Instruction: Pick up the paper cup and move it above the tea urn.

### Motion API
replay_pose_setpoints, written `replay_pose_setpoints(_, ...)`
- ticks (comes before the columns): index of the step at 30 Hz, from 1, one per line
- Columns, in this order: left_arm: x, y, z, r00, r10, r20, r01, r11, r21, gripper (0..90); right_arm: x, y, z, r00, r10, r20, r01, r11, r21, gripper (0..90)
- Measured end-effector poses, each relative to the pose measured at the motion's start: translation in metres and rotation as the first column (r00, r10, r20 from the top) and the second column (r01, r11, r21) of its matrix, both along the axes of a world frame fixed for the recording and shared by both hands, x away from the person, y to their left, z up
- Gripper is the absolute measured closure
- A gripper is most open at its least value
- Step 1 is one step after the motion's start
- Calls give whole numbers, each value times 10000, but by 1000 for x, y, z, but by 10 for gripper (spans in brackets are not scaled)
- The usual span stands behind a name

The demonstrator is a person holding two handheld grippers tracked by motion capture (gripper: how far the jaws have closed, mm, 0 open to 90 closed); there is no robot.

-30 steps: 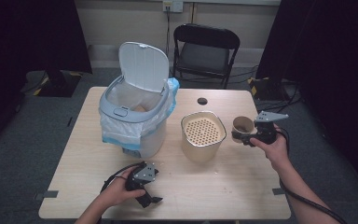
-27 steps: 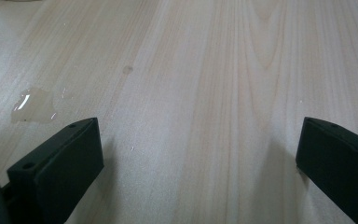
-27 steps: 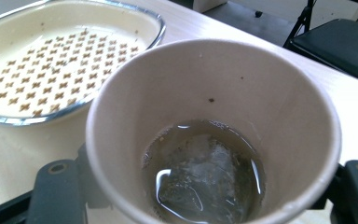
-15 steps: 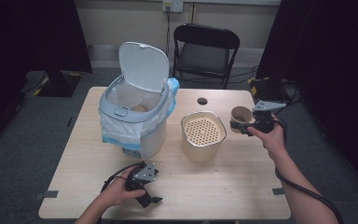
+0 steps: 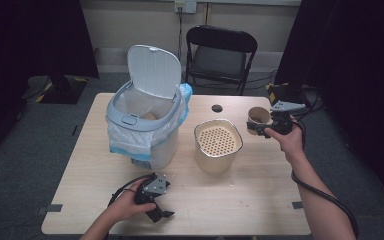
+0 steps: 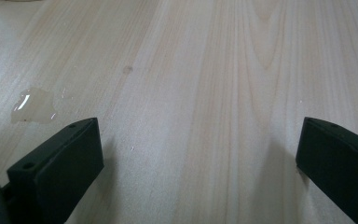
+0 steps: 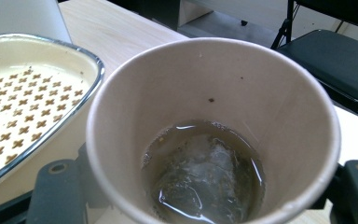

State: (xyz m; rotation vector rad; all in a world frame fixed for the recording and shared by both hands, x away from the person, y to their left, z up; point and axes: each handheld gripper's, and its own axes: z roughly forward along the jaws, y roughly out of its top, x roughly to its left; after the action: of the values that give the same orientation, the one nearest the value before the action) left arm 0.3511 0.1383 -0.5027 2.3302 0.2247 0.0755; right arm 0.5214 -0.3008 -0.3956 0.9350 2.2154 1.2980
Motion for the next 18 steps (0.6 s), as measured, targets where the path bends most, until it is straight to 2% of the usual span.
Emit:
replay_pose_setpoints(5, 0, 0, 0, 10000, -3, -2, 3, 10000, 2, 0, 6, 1, 4, 9999, -68, 82, 67, 10000, 60, 261)
replay_pose_setpoints(11, 0, 0, 0, 10000, 2, -4, -2, 10000, -3, 0, 13, 5, 11, 9997, -71, 246, 73, 9999, -101, 261)
replay_pose_setpoints(18, 0, 0, 0, 10000, 1, -4, -1, 10000, -1, 0, 20, 16, 17, 9986, 174, 490, -160, 9994, -299, 261)
